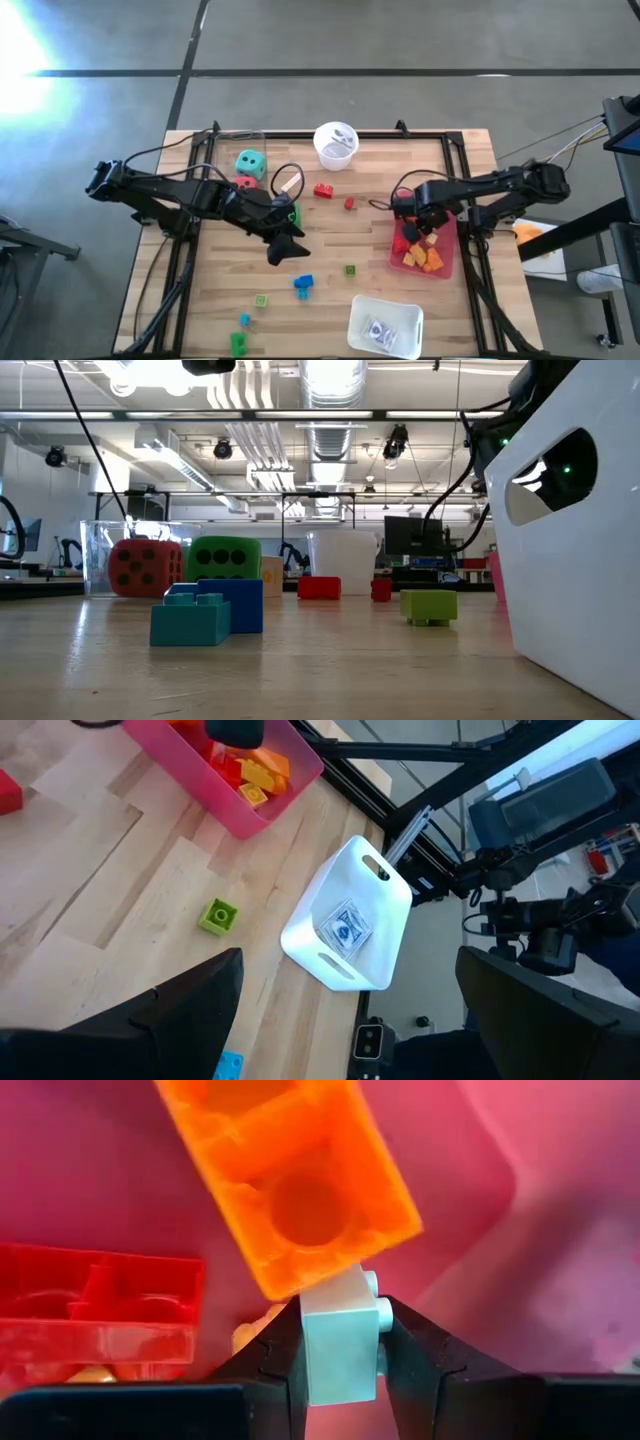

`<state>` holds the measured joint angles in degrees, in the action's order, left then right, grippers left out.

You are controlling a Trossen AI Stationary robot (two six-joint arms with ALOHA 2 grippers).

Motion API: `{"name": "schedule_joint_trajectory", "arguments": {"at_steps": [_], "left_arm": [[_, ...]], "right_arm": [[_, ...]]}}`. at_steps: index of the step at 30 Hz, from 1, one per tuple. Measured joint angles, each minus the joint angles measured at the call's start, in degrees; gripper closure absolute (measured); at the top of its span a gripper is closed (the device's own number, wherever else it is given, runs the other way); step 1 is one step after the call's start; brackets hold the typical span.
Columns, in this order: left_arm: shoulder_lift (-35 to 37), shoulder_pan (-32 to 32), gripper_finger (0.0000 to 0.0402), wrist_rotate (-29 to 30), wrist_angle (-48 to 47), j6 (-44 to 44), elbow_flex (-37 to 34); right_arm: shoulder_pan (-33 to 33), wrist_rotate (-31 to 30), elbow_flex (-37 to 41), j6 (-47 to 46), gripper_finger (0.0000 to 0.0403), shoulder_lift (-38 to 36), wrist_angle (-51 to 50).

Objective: Pick & Place Toys
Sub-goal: Put the light blue game piece into the pink bin

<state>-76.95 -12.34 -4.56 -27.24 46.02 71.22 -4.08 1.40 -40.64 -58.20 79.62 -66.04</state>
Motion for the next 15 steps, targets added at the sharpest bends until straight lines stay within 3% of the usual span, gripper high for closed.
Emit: {"name": "schedule_joint_trajectory", "arguments": {"at_steps": [15], "left_arm": [[0.0,0.0,0.0032,0.0,0.0,-0.2,0.0]], "right_arm": [[0.0,1.6,-2.8,14.7,0.0317,2.0,1.4]]}}
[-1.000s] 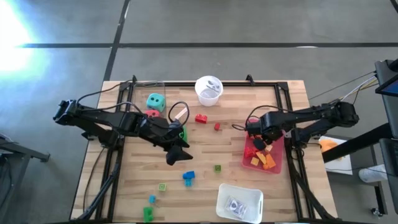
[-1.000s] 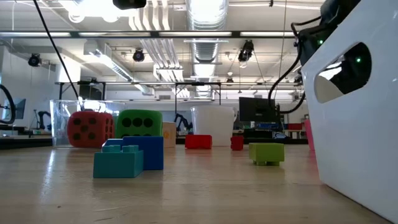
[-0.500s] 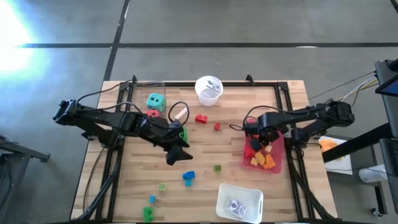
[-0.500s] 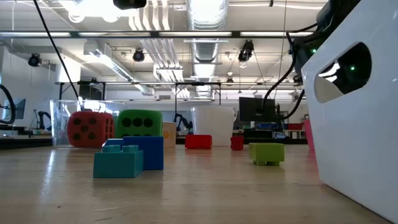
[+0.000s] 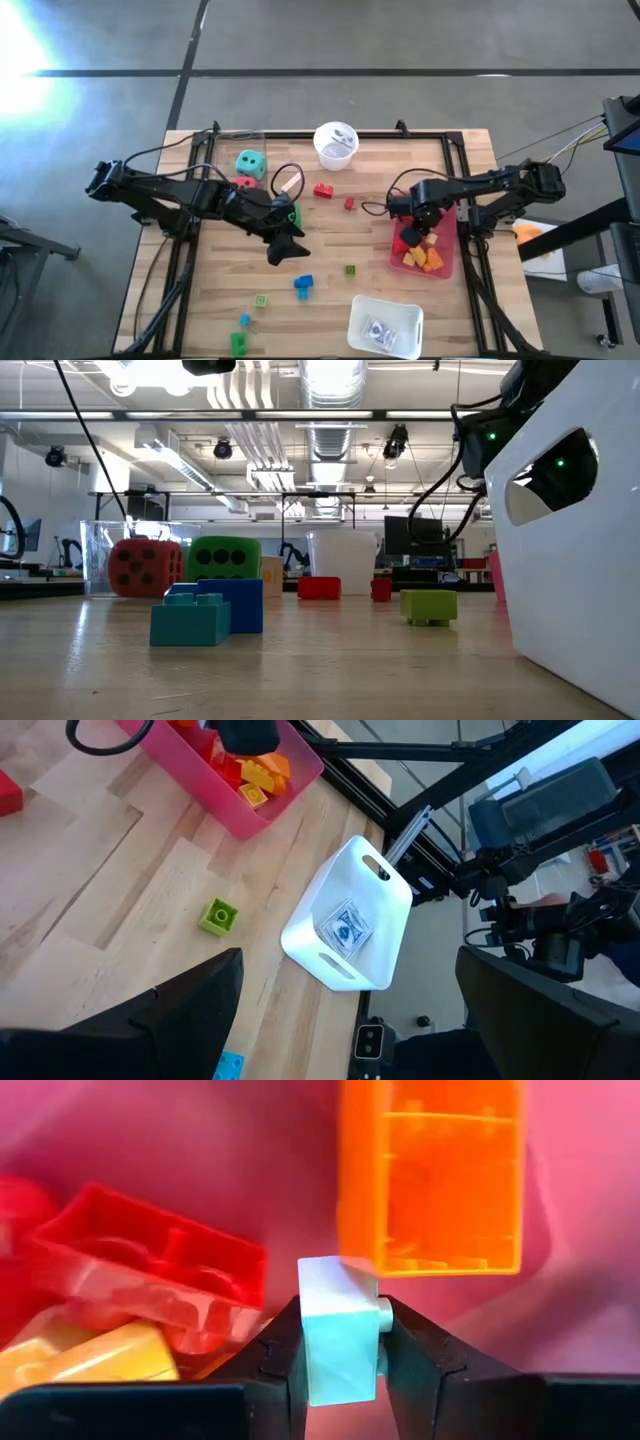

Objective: Pick & Place Toys
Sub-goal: Put the light blue game piece into the pink bin

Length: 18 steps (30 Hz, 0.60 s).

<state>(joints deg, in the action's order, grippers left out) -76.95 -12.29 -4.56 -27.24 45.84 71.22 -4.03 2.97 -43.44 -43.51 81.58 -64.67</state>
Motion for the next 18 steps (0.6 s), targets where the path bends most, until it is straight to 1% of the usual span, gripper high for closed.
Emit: {"name": "schedule_joint_trajectory", "arguments": {"at_steps": [18], "left_arm": [[0.0,0.0,0.0032,0.0,0.0,0.0,0.0]], "right_arm": [[0.0,0.2,0.2,1.8,0.0317,0.0,1.3]]}}
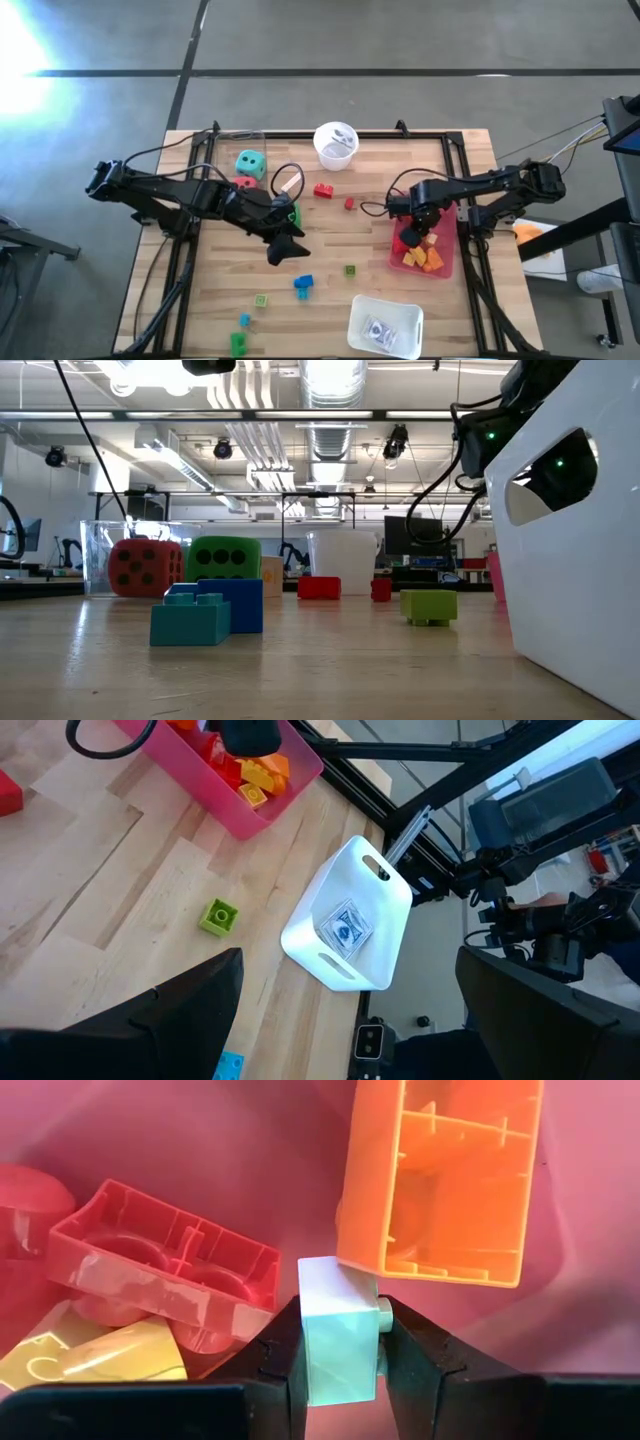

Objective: Pick & Place Toys
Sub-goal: Put the light blue game piece into the pink bin, then put the green game piece into the pink bin

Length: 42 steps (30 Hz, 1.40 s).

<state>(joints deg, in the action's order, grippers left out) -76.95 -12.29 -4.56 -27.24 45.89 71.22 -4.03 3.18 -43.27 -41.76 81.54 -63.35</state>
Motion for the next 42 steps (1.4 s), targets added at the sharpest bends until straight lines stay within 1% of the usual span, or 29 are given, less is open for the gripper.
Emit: {"name": "schedule_joint_trajectory", "arguments": {"at_steps": [2,4,10,13,19,25,29,34,38,42], "left_arm": [[0.0,0.0,0.0032,0.0,0.0,0.0,0.0],[0.0,0.0,0.0032,0.0,0.0,0.1,0.0],[0.0,0.0,0.0032,0.0,0.0,0.4,0.0],[0.0,0.0,0.0032,0.0,0.0,0.6,0.0],[0.0,0.0,0.0032,0.0,0.0,0.6,0.0],[0.0,0.0,0.0032,-0.2,0.0,0.6,0.0],[0.0,0.0,0.0032,-0.2,-0.7,1.2,0.0],[0.0,-1.1,0.0032,-1.1,-4.5,2.5,0.0],[0.0,-3.2,0.0032,-1.1,-7.9,3.7,0.0],[0.0,-7.1,0.0032,-0.6,-12.0,4.2,0.0]], "right_arm": [[0.0,0.0,0.0,0.0,0.0316,0.0,0.1],[0.0,0.4,0.0,0.0,0.0301,0.0,0.2],[0.0,1.6,0.0,0.0,0.0217,0.0,0.8],[0.0,1.6,0.0,-0.1,0.0183,0.0,0.8],[0.0,2.1,0.0,-0.2,0.0127,0.0,0.8],[0.0,2.9,-0.1,-1.0,0.0081,0.0,0.7],[0.0,2.9,-1.0,-1.8,0.0064,-0.1,-0.4],[0.1,2.9,-4.3,-1.5,0.0060,-1.0,-5.4],[0.1,2.9,-8.0,-0.8,0.0060,-3.0,-8.8],[0.1,2.8,-11.7,-0.7,0.0060,-5.4,-9.9]]}}
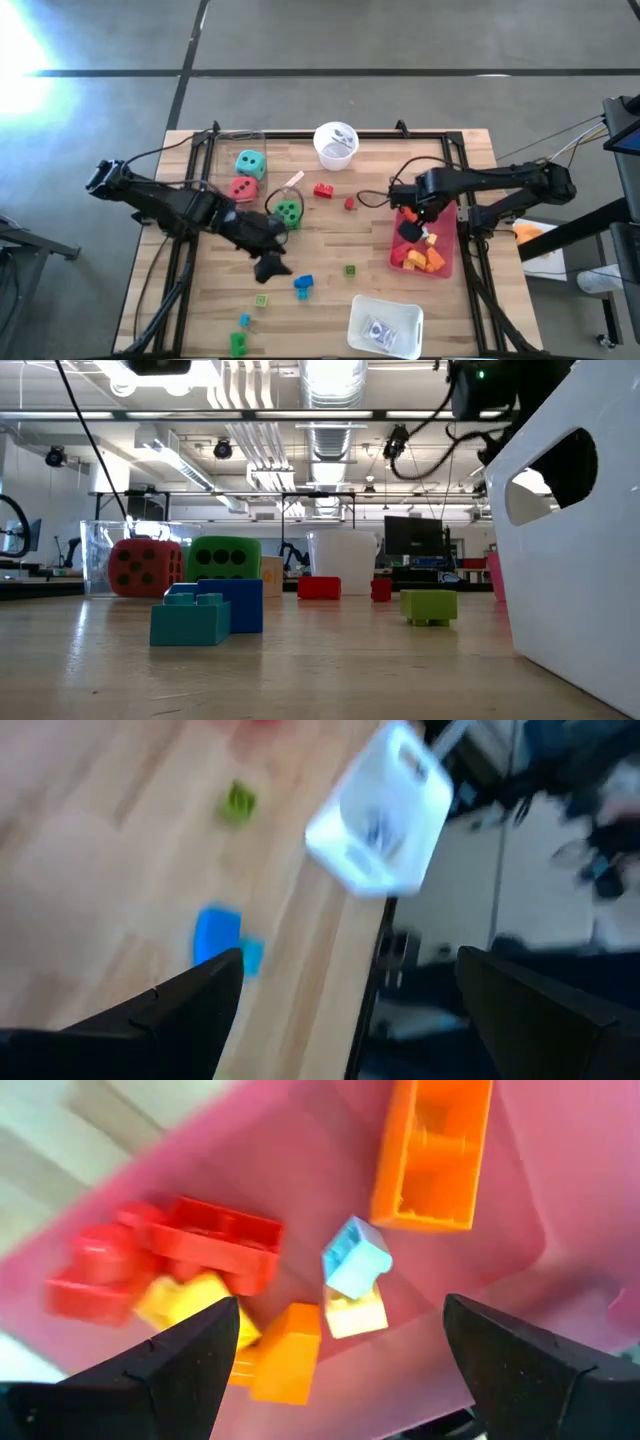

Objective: Pick & Place Toys
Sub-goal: Put the green game piece into the pink bin

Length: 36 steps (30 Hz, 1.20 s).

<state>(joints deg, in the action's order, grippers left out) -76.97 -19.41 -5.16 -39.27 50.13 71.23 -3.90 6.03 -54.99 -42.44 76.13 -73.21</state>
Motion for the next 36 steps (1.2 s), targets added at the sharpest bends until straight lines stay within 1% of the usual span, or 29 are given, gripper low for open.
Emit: {"name": "schedule_joint_trajectory", "arguments": {"at_steps": [2,4,9,15,20,23,26,32,36], "left_arm": [[0.0,-2.3,0.0032,0.0,-2.6,2.9,-0.2],[0.0,-4.4,0.0032,0.0,-6.8,8.3,-0.3],[-0.8,-10.7,0.0032,0.0,-15.4,31.7,-0.3],[-3.8,-20.9,0.0032,0.0,-15.8,56.2,-0.3],[-8.7,-27.8,0.0032,0.0,-14.6,72.4,0.6],[-12.8,-30.2,0.0032,-0.7,-13.5,78.6,2.2],[-17.5,-31.3,0.0032,-1.3,-13.1,82.6,4.3],[-25.9,-31.9,0.0032,-3.0,-12.9,83.9,7.8],[-28.9,-32.0,0.0032,-3.4,-11.2,85.2,8.5]], "right_arm": [[0.0,-0.4,-1.7,0.0,0.0060,-1.1,0.1],[0.0,-1.8,-3.2,-0.3,0.0060,-1.9,0.1],[0.0,-5.1,-7.1,-0.6,0.0060,-2.2,0.2],[0.3,-9.4,-9.8,1.0,0.0060,-2.1,1.2],[0.3,-10.7,-10.1,4.3,0.0060,-2.1,2.3],[0.3,-10.8,-9.4,6.6,0.0060,-2.1,3.3],[0.3,-10.8,-8.3,8.0,0.0060,-2.1,3.9],[0.3,-10.8,-6.1,9.9,0.0060,-2.1,5.0],[0.3,-10.7,-5.5,11.0,0.0060,-2.1,5.1]]}}
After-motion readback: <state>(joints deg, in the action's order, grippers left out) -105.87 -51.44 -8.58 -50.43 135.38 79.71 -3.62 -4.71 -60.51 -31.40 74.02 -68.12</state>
